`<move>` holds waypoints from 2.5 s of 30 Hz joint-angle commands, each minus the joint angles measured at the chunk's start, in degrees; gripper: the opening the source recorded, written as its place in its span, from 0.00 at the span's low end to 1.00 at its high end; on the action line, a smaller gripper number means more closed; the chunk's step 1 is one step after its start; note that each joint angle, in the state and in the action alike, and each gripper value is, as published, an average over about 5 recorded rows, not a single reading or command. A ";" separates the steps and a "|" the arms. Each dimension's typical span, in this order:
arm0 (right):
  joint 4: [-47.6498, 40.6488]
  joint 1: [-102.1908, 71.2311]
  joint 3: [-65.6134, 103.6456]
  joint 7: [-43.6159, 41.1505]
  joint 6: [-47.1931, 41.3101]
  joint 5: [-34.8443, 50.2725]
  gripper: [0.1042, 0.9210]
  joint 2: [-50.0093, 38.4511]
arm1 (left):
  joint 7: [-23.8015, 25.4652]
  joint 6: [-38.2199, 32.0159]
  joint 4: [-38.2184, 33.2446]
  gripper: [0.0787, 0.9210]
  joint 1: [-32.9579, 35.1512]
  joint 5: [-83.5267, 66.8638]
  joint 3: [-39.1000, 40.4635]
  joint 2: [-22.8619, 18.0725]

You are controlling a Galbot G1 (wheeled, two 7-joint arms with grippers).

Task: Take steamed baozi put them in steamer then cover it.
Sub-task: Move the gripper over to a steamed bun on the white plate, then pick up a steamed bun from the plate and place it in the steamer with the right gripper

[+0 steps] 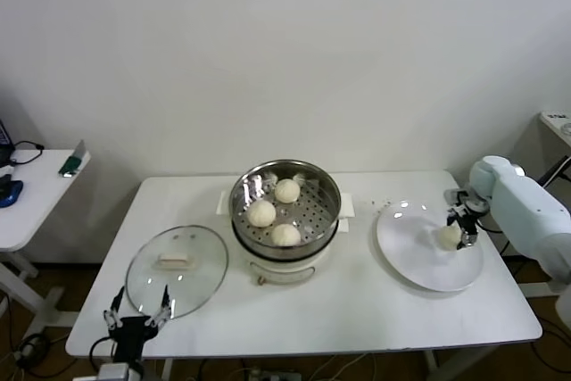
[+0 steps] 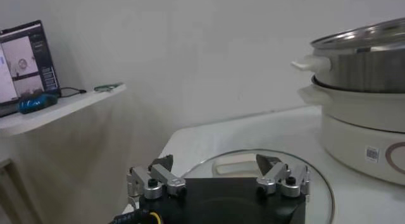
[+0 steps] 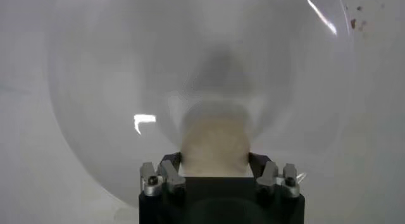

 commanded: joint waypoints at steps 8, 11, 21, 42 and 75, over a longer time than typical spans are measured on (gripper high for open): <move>1.94 6.01 -7.24 -1.10 -2.65 10.12 0.71 -0.22 | 0.09 -0.27 -0.60 0.88 0.68 -0.17 -0.15 -0.21; 3.09 11.32 -13.26 -1.44 -3.94 17.16 0.71 -0.01 | 0.12 -0.37 -0.96 0.88 0.81 -0.31 -0.17 -0.23; 7.06 32.02 -36.96 -1.59 -10.60 44.86 0.71 5.69 | 0.46 -1.37 -1.80 0.88 1.77 -0.83 0.72 -0.19; 34.36 46.89 -61.67 11.62 -24.85 80.20 0.71 16.47 | 1.82 -2.03 -3.25 0.88 0.71 -2.78 2.34 1.15; 29.97 35.63 -64.72 15.46 -26.17 75.29 0.72 22.22 | 1.76 -2.92 -2.09 0.88 1.66 -3.43 1.51 1.29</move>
